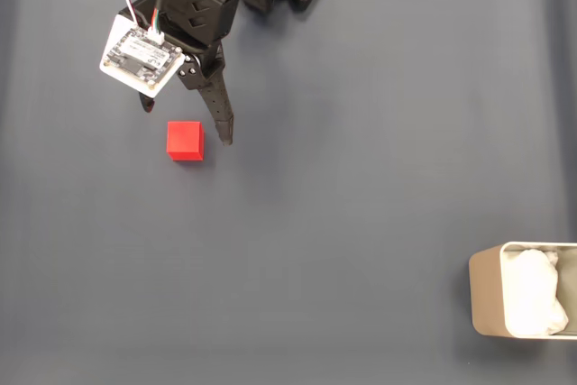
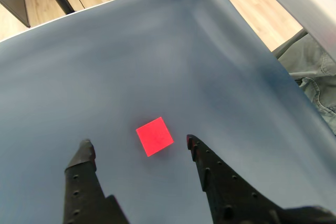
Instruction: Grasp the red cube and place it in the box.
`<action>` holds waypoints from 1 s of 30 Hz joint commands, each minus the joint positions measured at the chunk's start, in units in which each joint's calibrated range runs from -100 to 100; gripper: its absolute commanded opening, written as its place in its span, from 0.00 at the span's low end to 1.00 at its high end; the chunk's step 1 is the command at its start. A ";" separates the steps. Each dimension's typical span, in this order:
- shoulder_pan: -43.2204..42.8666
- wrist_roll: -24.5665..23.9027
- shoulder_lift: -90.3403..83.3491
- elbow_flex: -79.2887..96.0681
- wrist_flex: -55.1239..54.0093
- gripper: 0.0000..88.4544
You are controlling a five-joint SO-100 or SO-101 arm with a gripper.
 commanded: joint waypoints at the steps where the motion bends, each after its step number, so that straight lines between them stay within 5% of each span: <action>1: 1.35 1.07 0.50 1.98 -4.57 0.47; 30: -1.70 2.00 8.12 9.73 -17.93 0.51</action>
